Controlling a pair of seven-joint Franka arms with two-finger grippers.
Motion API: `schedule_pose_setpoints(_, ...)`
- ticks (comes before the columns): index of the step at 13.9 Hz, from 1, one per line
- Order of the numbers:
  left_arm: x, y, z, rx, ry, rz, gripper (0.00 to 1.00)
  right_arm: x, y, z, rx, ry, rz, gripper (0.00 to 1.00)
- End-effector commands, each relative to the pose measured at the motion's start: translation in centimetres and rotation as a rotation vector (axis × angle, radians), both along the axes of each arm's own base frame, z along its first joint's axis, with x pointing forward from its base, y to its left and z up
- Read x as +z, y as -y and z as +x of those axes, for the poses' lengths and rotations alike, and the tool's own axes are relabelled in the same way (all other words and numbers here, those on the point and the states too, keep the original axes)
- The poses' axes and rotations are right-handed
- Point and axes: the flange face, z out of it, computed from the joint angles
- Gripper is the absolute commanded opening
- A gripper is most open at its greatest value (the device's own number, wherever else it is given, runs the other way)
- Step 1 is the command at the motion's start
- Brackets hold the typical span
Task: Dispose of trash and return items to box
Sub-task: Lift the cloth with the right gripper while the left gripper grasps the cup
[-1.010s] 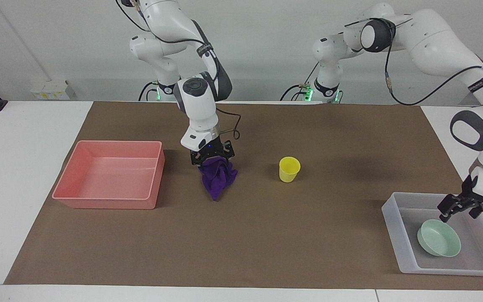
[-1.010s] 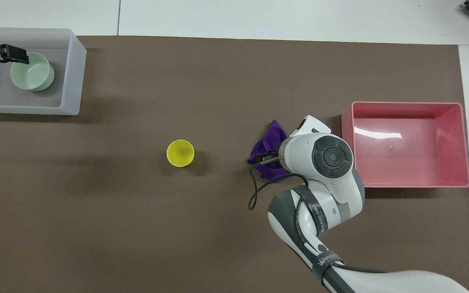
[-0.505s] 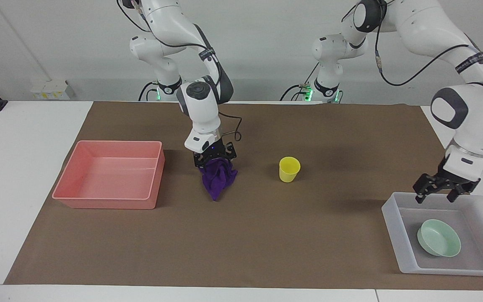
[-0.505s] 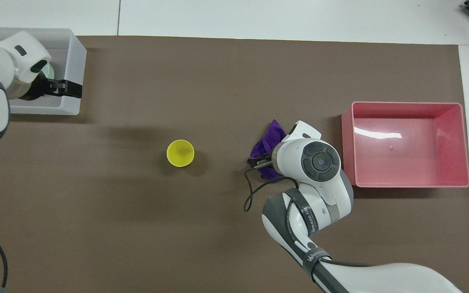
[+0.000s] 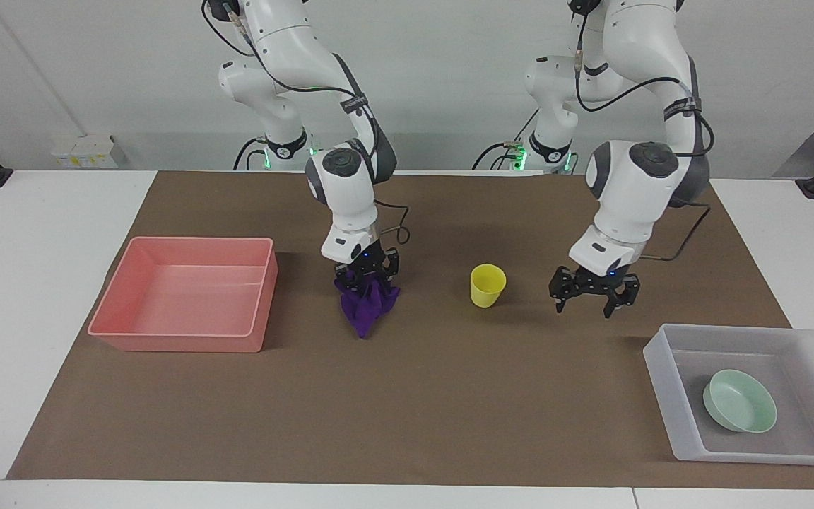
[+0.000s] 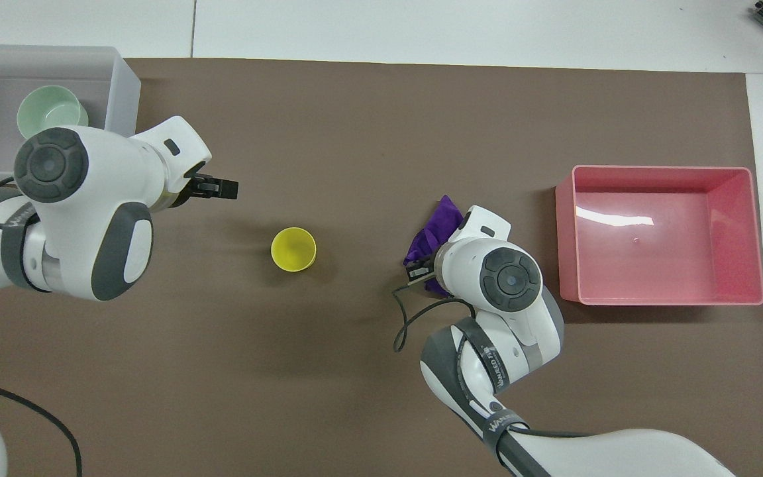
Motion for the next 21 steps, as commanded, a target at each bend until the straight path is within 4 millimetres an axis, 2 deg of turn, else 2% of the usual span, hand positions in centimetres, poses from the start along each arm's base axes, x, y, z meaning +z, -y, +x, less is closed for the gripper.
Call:
schedule_pose_setpoints(1, -0.3, 3.1, -3.7, -0.016, 0.001, -0.002, 1.00, -0.1, 0.3, -0.3, 0.026, 0.014, -0.011, 0.00)
schedule_pose_setpoints(4, -2.1, 5.0, -6.7, -0.065, -0.036, 0.014, 1.00, 1.6, 0.3, 0.0, 0.018, -0.001, -0.020, 0.00)
schedule_pose_setpoints(7, -3.3, 5.9, -8.8, -0.093, -0.028, 0.009, 1.00, 7.3, 0.9, 1.1, -0.007, -0.043, -0.043, 0.00)
schedule_pose_setpoints(8, -3.8, 5.9, -9.1, -0.096, -0.016, 0.005, 0.99, 9.2, 1.7, 1.4, -0.026, -0.057, -0.048, 0.00)
schedule_pose_setpoints(9, -4.4, 6.1, -9.1, -0.084, 0.002, -0.007, 0.91, 11.3, 2.0, 1.3, -0.048, -0.062, -0.048, 0.00)
schedule_pose_setpoints(11, -5.8, 7.5, -9.1, -0.026, 0.020, -0.040, 0.68, 14.6, 2.8, 1.0, -0.072, -0.089, -0.059, 0.00)
schedule_pose_setpoints(12, -6.2, 7.7, -9.2, -0.002, 0.014, -0.045, 0.48, 15.9, 3.0, 0.7, -0.074, -0.102, -0.067, 0.00)
schedule_pose_setpoints(13, -6.2, 7.8, -9.2, 0.035, 0.012, -0.054, 0.16, 17.2, 3.2, 0.2, -0.076, -0.107, -0.070, 0.00)
schedule_pose_setpoints(14, -6.0, 7.9, -9.1, 0.064, 0.011, -0.061, 0.00, 18.6, 3.9, -0.2, -0.084, -0.107, -0.071, 0.00)
schedule_pose_setpoints(16, -5.7, 7.9, -8.8, 0.071, 0.012, -0.063, 0.00, 21.8, 5.8, -0.8, -0.111, -0.103, -0.069, 0.00)
schedule_pose_setpoints(18, -4.5, 7.6, -8.3, 0.082, 0.024, -0.069, 0.00, 24.3, 7.7, -0.5, -0.140, -0.108, -0.072, 0.00)
schedule_pose_setpoints(20, -3.0, 6.7, -8.1, 0.092, 0.035, -0.072, 0.00, 26.2, 9.8, -0.1, -0.165, -0.114, -0.076, 0.00)
schedule_pose_setpoints(21, -1.9, 5.5, -7.2, 0.112, 0.045, -0.073, 0.00, 27.0, 10.8, 0.2, -0.163, -0.120, -0.081, 0.00)
